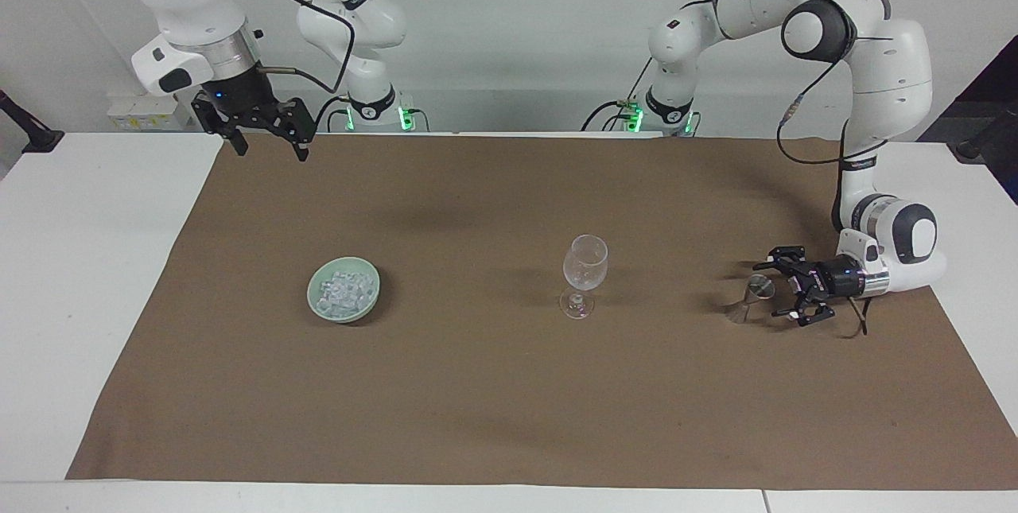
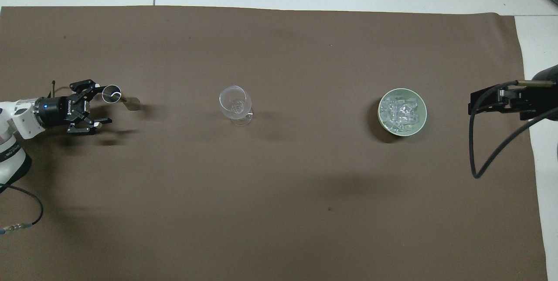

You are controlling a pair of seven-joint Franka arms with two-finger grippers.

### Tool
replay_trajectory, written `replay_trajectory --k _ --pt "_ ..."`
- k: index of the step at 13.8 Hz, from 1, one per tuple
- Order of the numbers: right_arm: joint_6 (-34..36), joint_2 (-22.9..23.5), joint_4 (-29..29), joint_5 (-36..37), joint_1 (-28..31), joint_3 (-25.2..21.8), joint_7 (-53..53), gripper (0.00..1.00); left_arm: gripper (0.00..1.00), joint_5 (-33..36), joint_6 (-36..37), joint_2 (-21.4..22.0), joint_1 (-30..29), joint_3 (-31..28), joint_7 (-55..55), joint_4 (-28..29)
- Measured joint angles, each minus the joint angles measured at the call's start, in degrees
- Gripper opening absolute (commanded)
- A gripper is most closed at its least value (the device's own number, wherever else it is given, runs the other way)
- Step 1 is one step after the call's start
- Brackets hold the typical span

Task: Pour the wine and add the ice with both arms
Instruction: 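Reach the left gripper to the small silver cup and grasp it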

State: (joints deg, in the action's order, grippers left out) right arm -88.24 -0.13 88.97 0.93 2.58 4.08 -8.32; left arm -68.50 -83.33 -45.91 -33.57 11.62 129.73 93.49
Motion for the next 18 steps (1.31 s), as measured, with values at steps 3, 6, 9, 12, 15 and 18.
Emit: replay_trajectory --k 3,6,9,12,15,18 --pt "0.0 0.0 0.0 0.0 0.0 0.0 0.0 1.0 1.0 -1.4 -0.3 -0.4 0.6 0.1 0.2 0.0" --pt "0.0 0.0 0.0 0.0 0.0 0.0 0.0 1.0 0.94 -2.0 -0.7 -0.4 1.0 0.5 0.3 0.0" --pt "0.0 0.0 0.0 0.0 0.0 0.0 0.0 1.0 0.89 -2.0 -0.7 -0.5 1.2 0.8 1.4 0.1" --pt "0.0 0.0 0.0 0.0 0.0 0.0 0.0 1.0 0.79 -2.0 -0.7 -0.6 1.6 0.8 2.1 0.5" --pt "0.0 0.0 0.0 0.0 0.0 0.0 0.0 1.0 0.52 -2.0 -0.8 -0.6 2.1 0.9 2.3 0.5" --pt "0.0 0.0 0.0 0.0 0.0 0.0 0.0 1.0 0.38 -2.0 -1.2 -0.6 2.0 0.8 2.4 0.5"
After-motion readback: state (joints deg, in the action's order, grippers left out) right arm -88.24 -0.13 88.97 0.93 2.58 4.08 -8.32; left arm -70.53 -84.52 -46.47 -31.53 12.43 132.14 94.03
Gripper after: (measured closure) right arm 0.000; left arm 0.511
